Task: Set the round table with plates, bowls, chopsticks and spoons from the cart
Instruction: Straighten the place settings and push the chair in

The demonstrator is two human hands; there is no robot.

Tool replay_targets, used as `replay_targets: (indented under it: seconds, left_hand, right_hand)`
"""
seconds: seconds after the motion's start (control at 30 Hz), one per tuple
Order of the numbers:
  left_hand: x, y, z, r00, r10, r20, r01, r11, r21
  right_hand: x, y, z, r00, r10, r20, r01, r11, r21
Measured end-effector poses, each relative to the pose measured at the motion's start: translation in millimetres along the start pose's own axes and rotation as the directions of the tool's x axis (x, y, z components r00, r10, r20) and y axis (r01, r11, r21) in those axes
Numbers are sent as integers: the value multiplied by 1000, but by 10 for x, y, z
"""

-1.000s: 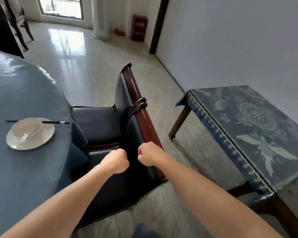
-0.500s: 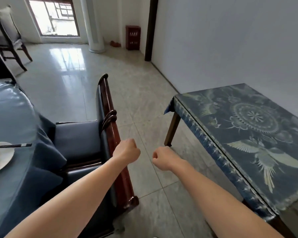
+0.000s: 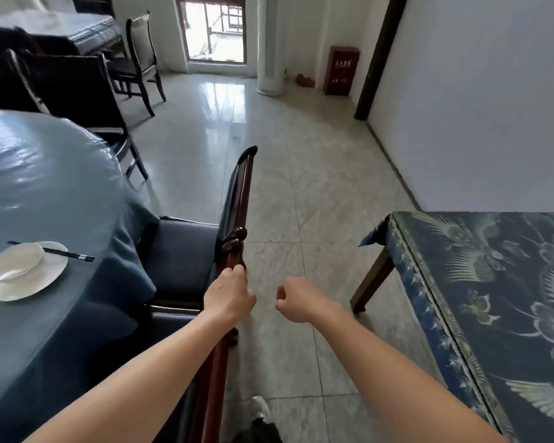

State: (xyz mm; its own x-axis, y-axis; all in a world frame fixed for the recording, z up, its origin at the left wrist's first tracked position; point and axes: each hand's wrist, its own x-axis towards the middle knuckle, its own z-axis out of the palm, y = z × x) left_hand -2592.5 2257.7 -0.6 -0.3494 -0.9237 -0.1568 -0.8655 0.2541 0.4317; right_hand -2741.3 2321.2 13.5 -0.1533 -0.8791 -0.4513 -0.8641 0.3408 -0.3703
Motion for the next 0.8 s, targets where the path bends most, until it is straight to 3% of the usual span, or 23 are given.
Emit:
replay_targets:
  seconds: [0.1, 0.17, 0.23, 0.3, 0.37, 0.43, 0.6, 0.7, 0.8]
  left_hand:
    - [433, -184, -11, 995, -85, -58, 84, 996, -29]
    - [703, -317, -2, 989, -149, -13, 149, 988, -30]
    - [839, -448, 44, 965, -252, 70, 255, 966, -46]
    - [858, -594, 90, 917, -364, 161, 384, 915, -124]
    - [859, -748, 109, 873, -442, 207, 477, 862, -172]
    - [875, -919, 95, 851, -475, 226, 508, 853, -121]
    - [975, -1065, 151, 737, -513, 441, 628, 760, -165]
    - [1147, -1016, 241, 689, -577, 438, 697, 694, -182]
    - [1367, -958, 276, 610, -661, 437, 786, 575, -226]
  right_hand:
    - [545, -297, -201, 996, -86, 8, 86, 992, -95]
    - [934, -460, -323, 989, -146, -29, 142, 982, -127]
    - [1285, -597, -433, 963, -264, -57, 240, 932, -270]
    - [1610, -739, -530, 913, -407, 23, 361, 779, -513]
    - [1890, -907, -616, 860, -472, 195, 469, 578, -667]
    - [2121, -1042, -638, 823, -437, 363, 551, 459, -697]
    - [2559, -1217, -659, 718, -215, 662, 692, 326, -644]
    - [2870, -1323, -736, 644, -23, 765, 741, 266, -616]
    - [3174, -1405, -830, 527, -22, 850, 829, 232, -508]
